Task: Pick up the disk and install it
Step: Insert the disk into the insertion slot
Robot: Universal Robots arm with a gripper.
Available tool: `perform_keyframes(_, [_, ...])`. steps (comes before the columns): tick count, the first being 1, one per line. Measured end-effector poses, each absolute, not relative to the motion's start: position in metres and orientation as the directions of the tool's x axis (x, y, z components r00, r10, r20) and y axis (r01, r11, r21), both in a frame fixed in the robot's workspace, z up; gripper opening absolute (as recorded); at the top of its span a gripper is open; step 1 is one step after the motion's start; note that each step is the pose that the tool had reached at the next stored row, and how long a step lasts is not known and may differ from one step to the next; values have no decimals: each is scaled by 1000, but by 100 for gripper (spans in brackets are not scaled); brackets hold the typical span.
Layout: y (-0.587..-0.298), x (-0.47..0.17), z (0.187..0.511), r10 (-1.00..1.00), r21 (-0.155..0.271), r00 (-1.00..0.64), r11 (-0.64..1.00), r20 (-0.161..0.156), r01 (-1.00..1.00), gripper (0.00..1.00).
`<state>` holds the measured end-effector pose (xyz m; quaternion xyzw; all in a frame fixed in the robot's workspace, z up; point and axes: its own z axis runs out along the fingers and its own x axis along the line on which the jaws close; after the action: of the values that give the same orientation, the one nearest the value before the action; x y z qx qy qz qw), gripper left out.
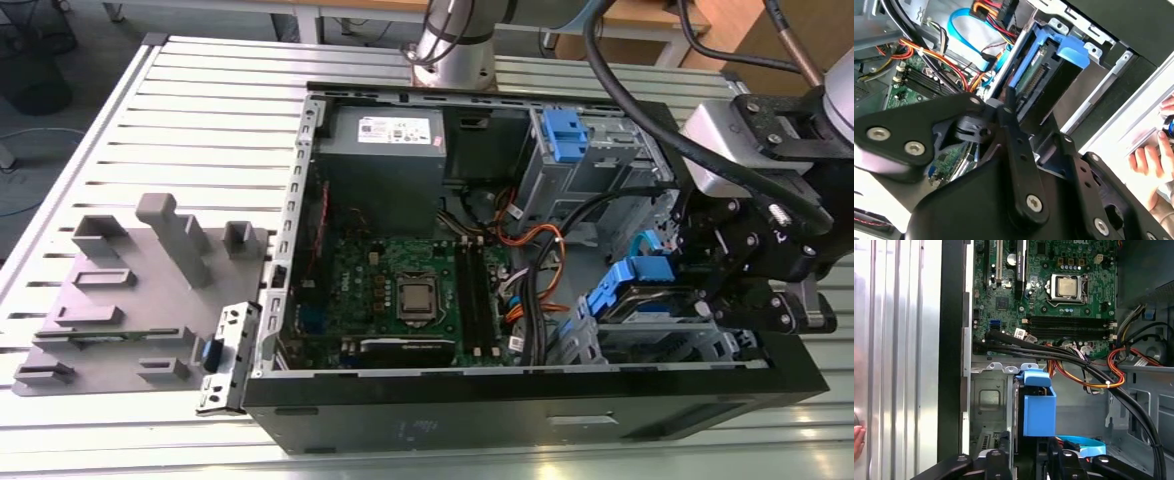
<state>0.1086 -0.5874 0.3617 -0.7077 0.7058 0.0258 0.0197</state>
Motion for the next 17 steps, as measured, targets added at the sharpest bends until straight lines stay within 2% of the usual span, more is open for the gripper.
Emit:
perform_keyframes(1, [-587,109,362,-998,9,2,-3,-64,-1000,36])
perform_keyframes(2, [-587,109,362,-998,9,2,-3,-64,-1000,42])
perform_keyframes(9, [-587,109,362,-998,9,2,-3,-63,-1000,42])
perform_keyframes(10, [-587,109,362,-998,9,2,-3,-63,-1000,48])
perform_keyframes(11, [-587,109,362,-998,9,2,-3,-63,-1000,48])
perform_keyframes(12, [-587,109,362,-998,9,2,-3,-63,-1000,55])
perform_keyframes(17, [-587,109,362,-998,9,2,-3,-63,-1000,55])
